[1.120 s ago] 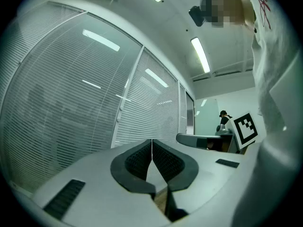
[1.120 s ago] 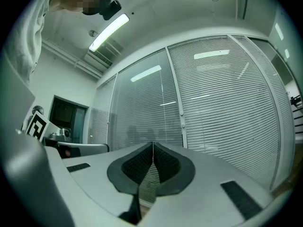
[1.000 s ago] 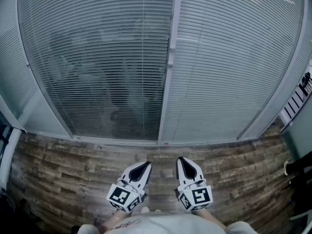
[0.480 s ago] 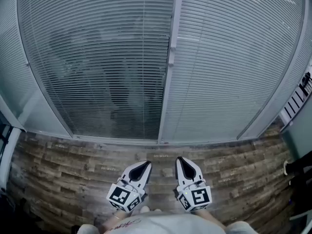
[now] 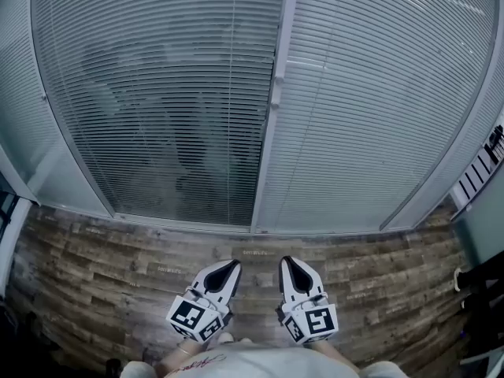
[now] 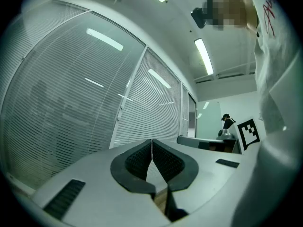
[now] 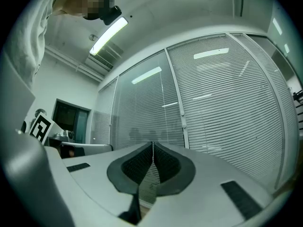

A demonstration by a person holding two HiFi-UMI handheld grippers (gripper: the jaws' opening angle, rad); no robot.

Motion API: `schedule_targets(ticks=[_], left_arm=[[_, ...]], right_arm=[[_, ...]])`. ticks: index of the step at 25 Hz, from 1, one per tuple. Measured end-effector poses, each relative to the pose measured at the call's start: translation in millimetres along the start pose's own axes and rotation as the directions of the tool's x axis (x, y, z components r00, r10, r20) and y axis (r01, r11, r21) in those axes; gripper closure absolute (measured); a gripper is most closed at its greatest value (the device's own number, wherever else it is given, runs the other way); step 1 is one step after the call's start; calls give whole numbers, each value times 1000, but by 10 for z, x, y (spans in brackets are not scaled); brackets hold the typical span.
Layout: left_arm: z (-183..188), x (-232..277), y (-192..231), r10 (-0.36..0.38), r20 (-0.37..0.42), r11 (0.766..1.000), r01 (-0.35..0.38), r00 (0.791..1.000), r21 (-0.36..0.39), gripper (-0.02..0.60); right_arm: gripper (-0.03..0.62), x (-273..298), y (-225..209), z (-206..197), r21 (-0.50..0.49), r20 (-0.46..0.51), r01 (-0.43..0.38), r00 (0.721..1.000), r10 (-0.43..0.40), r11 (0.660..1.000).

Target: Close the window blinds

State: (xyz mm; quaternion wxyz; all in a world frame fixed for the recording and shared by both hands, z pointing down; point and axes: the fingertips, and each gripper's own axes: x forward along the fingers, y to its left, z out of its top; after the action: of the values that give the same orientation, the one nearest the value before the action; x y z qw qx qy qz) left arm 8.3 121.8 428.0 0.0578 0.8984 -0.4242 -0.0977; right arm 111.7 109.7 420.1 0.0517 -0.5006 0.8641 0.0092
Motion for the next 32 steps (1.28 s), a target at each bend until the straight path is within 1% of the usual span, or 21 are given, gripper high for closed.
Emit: schedule_targets(ticks=[3,7,11,16,19,23,28,32], left_arm=[[-41,27,-7,17,5,1000,-17,1000,-12,563],[-117,19,7,63,1,998,-63,998,-23,563],[-125,87,69,67,6,998,-67,998,-23,563],[-97,213,227,69,8,998,-69,998,-7,563],[-51,347,379,64,10,998,-64,998,4,563],[10,544,638,47,27,999,-48,999,22,563],[43,890,1119,46,9,999,-46,999,3,563],[132,1193,1481,30,-6,1000,-30,1000,-3,563]], right_arm=[[571,-18,-58,-44,-8,-14,-14,1000,14,1000],[571,-102,-154,-199,-8,-40,-18,999,18,1000],[571,-47,-214,-260,-3,-63,-27,998,27,1000],[571,180,-282,-236,5,-34,-26,999,27,1000],[571,377,-303,-180,-9,-20,-34,999,33,999],[571,690,-369,-210,-6,-13,-26,1000,25,1000],[571,1262,-490,-297,-18,-37,-24,999,23,1000],[571,1734,-601,-238,-22,-36,-12,999,11,1000]])
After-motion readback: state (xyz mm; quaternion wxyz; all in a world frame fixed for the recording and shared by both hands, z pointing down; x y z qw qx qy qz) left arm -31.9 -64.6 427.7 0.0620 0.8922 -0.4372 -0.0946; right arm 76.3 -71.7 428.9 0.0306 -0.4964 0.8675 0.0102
